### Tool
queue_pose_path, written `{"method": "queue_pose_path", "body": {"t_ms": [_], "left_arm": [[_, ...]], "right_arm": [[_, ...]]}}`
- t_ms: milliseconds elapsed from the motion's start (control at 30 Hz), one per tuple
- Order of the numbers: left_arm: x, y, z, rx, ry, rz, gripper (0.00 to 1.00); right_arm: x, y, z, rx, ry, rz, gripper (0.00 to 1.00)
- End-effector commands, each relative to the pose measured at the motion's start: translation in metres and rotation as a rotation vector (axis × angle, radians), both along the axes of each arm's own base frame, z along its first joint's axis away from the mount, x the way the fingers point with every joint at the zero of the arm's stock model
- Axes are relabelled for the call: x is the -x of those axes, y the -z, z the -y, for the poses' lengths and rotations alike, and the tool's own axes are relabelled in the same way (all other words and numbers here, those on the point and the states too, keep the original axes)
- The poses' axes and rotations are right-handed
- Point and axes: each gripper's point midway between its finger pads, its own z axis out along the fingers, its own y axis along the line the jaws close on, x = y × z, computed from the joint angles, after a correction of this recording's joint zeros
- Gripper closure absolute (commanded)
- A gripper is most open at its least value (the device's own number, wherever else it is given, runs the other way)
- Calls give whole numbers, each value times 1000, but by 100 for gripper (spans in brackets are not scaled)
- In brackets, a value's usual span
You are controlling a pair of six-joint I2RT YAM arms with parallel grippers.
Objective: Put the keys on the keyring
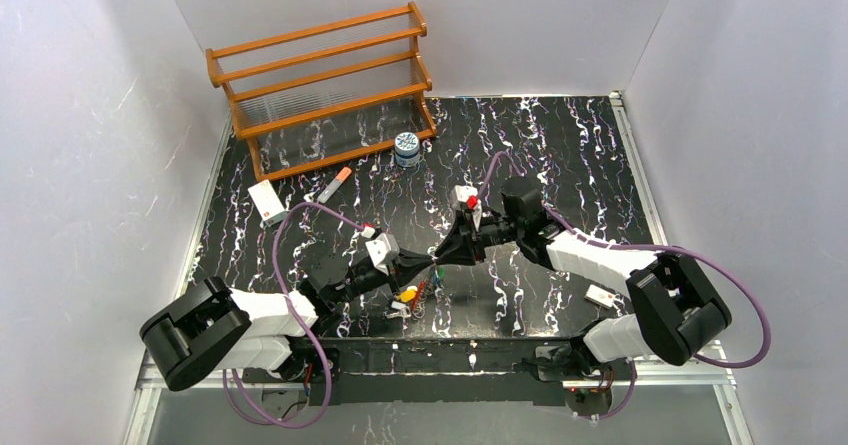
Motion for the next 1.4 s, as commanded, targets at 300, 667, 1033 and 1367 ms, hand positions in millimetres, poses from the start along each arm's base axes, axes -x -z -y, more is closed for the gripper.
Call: {"method": "queue_pose_path", "body": {"t_ms": [300,667,1033,1367], "left_arm": [[0,-17,3,41,9,51,100],[-2,-14,0,15,-4,78,87],[-13,8,-4,-222,-10,135,68],[-14,15,10,-275,54,125,67]], "right_arm": [[-3,-16,-9,-68,-41,18,90],[-4,-8,0,15,-29,64,99],[-6,10,14,221,-49,46,99],[-3,31,12,429,-90,92,99]]}}
